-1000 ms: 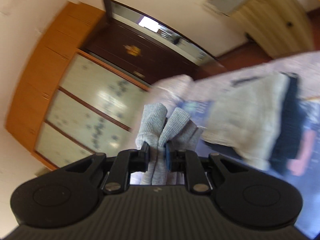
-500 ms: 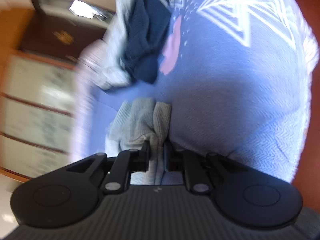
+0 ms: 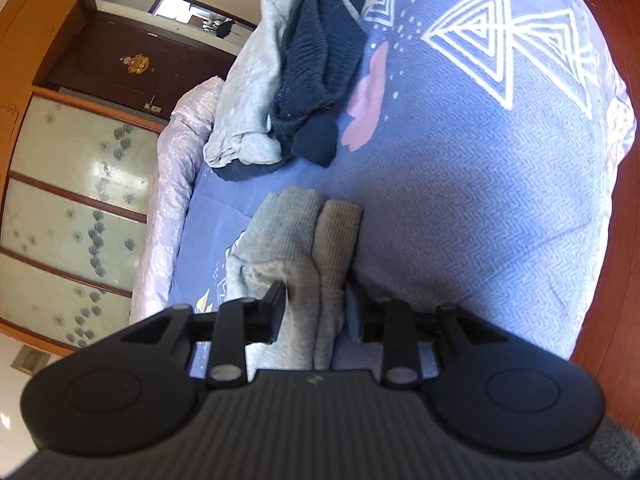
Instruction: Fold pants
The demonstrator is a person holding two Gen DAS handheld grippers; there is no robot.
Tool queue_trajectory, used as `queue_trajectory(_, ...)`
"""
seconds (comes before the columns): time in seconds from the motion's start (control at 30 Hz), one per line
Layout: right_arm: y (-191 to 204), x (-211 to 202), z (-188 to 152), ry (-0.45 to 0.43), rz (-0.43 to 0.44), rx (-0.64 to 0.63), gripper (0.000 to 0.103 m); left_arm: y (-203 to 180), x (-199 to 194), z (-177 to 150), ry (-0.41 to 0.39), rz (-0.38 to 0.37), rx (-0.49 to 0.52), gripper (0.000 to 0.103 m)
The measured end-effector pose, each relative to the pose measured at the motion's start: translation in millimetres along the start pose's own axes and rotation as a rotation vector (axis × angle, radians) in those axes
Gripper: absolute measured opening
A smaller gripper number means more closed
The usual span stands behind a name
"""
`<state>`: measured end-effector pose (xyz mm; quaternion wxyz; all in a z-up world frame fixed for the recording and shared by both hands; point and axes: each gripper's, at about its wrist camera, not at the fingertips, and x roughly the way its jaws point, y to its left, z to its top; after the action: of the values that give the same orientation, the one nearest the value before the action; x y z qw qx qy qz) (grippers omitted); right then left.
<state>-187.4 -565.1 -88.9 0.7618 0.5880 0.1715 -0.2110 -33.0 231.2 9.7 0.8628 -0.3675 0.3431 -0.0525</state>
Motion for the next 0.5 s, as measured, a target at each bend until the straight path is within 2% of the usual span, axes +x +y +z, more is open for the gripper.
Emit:
queue_trajectory(0.13, 5, 6, 0, -0.007, 0.001, -0.01, 0.039, -52, 54, -26, 0.125, -0.046, 0.113, 0.024)
queue_trajectory(0.3, 8, 12, 0, -0.001, 0.001, -0.022, 0.038, -101, 119, -78, 0.294, -0.044, 0.278, 0.024)
queue_trajectory(0.37, 10, 14, -2, -0.001, -0.004, -0.043, 0.032, -112, 136, -98, 0.319, 0.008, 0.37, 0.024)
queue_trajectory(0.4, 12, 16, -3, 0.005, -0.009, -0.063, 0.019, -113, 145, -110, 0.337, 0.064, 0.422, 0.023)
queue_trajectory(0.43, 14, 18, -5, 0.015, -0.019, -0.084, 0.017, -112, 152, -118, 0.338, 0.1, 0.456, 0.021)
queue_trajectory(0.47, 17, 19, -7, 0.012, -0.03, -0.099, 0.017, -113, 149, -120, 0.316, 0.106, 0.482, 0.018)
queue_trajectory(0.5, 22, 17, -8, 0.005, -0.022, -0.105, 0.016, -115, 146, -119, 0.333, 0.115, 0.484, 0.018)
